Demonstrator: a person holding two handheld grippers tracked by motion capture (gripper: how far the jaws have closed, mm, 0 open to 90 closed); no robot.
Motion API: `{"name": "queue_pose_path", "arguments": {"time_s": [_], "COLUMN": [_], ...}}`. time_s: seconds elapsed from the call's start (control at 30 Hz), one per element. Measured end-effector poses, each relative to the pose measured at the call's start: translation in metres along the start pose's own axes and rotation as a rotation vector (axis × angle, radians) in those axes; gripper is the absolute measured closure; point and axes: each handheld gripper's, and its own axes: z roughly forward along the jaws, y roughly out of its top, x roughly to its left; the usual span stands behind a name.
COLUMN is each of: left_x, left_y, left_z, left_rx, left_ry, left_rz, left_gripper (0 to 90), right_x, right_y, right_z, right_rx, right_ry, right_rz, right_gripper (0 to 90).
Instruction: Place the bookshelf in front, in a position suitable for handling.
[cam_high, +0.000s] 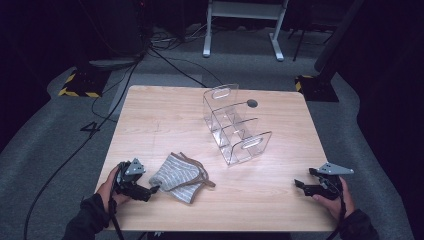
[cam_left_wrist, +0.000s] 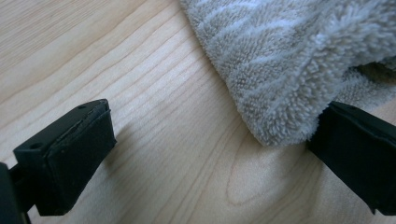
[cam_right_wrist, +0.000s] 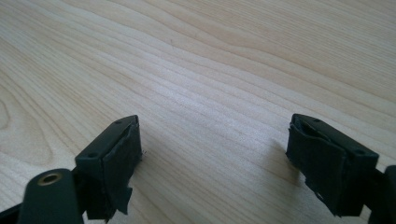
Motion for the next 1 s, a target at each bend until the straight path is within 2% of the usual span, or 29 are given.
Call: {"name": "queue_pose_path", "arguments": {"time_s": [0.23, 0.33, 0.47, 0.5, 0.53, 0.6, 0.7, 0.77, 0.8, 0.9, 0.97, 1.0], "left_x": [0.000, -0.002, -0.004, -0.005, -0.006, -0.010, -0.012, -0.013, -0.014, -0.017, -0.020, -0.020], "left_y": [0.000, -0.001, -0.002, -0.003, -0.004, -0.006, -0.007, -0.007, -0.007, -0.007, -0.006, -0.006], "left_z": [0.000, -0.001, -0.002, -0.002, -0.003, -0.005, -0.006, -0.007, -0.007, -0.006, -0.006, -0.006], "left_rx": [-0.001, -0.007, -0.006, -0.008, -0.007, -0.006, -0.003, -0.006, -0.006, -0.007, -0.005, -0.005], "left_ry": [-0.005, 0.012, 0.019, 0.026, 0.022, -0.003, -0.015, -0.019, -0.016, -0.018, -0.023, -0.023], "left_rz": [0.010, -0.011, -0.016, -0.029, -0.024, 0.005, 0.017, 0.020, 0.026, 0.021, 0.022, 0.022], "left_gripper": [0.1, 0.4, 1.1, 1.1, 1.1, 1.0, 1.2, 2.2, 2.2, 2.5, 3.5, 3.5], "right_x": [-0.002, -0.002, -0.004, -0.004, -0.004, -0.004, -0.002, 0.002, 0.007, 0.012, 0.018, 0.019], "right_y": [0.001, 0.001, 0.001, 0.002, 0.002, 0.004, 0.007, 0.011, 0.017, 0.025, 0.039, 0.042], "right_z": [0.000, 0.000, -0.001, -0.001, 0.000, 0.000, 0.002, 0.006, 0.009, 0.011, 0.009, 0.008], "right_rx": [0.004, 0.008, 0.014, 0.014, 0.011, -0.005, -0.009, -0.017, -0.008, -0.020, -0.054, -0.068], "right_ry": [0.012, 0.018, 0.019, 0.023, 0.011, 0.040, 0.052, 0.058, 0.067, 0.079, 0.099, 0.112], "right_rz": [-0.011, -0.017, -0.026, -0.031, -0.033, -0.036, -0.050, -0.058, -0.090, -0.100, -0.129, -0.129], "right_gripper": [18.5, 18.5, 18.4, 18.2, 18.7, 18.3, 18.6, 19.5, 20.5, 21.0, 21.9, 22.0]}}
